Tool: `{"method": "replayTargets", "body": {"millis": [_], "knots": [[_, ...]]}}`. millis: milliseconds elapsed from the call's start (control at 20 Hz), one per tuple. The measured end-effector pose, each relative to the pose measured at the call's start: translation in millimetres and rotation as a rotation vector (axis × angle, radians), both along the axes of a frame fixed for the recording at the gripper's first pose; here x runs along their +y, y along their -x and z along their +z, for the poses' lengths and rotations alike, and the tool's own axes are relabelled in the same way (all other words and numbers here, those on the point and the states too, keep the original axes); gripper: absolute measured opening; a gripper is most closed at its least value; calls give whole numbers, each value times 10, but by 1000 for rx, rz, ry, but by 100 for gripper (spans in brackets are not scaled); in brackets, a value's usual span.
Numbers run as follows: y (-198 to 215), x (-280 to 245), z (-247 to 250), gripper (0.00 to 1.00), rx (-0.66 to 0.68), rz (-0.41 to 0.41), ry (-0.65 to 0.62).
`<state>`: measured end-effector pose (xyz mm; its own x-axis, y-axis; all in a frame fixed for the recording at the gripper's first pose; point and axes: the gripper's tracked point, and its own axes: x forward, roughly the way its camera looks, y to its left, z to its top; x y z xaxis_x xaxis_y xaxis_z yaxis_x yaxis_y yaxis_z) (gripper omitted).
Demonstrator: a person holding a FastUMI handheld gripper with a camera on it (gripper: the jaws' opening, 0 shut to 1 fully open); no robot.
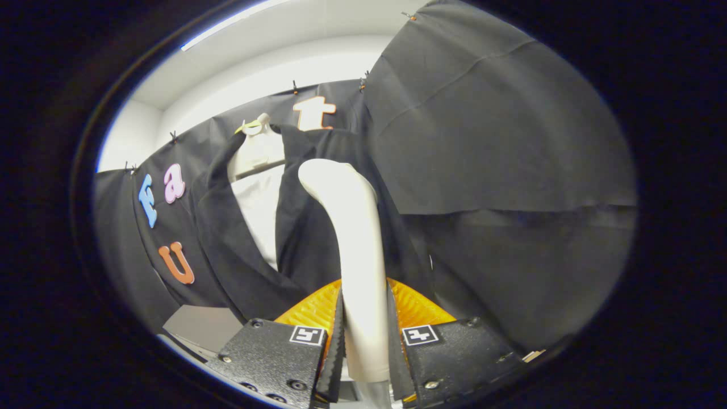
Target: Iron the clothes twice with a garment steamer, once on the left side and once on the right side.
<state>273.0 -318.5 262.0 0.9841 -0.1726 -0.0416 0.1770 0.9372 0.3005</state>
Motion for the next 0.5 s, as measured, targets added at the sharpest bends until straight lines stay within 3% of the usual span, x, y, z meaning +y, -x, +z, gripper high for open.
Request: {"method": "replayTargets", "body": {"millis": [300, 500], "knots": [[-366, -16, 394, 37, -41, -36, 65], [-592, 9, 332, 37, -20, -84, 84]]}}
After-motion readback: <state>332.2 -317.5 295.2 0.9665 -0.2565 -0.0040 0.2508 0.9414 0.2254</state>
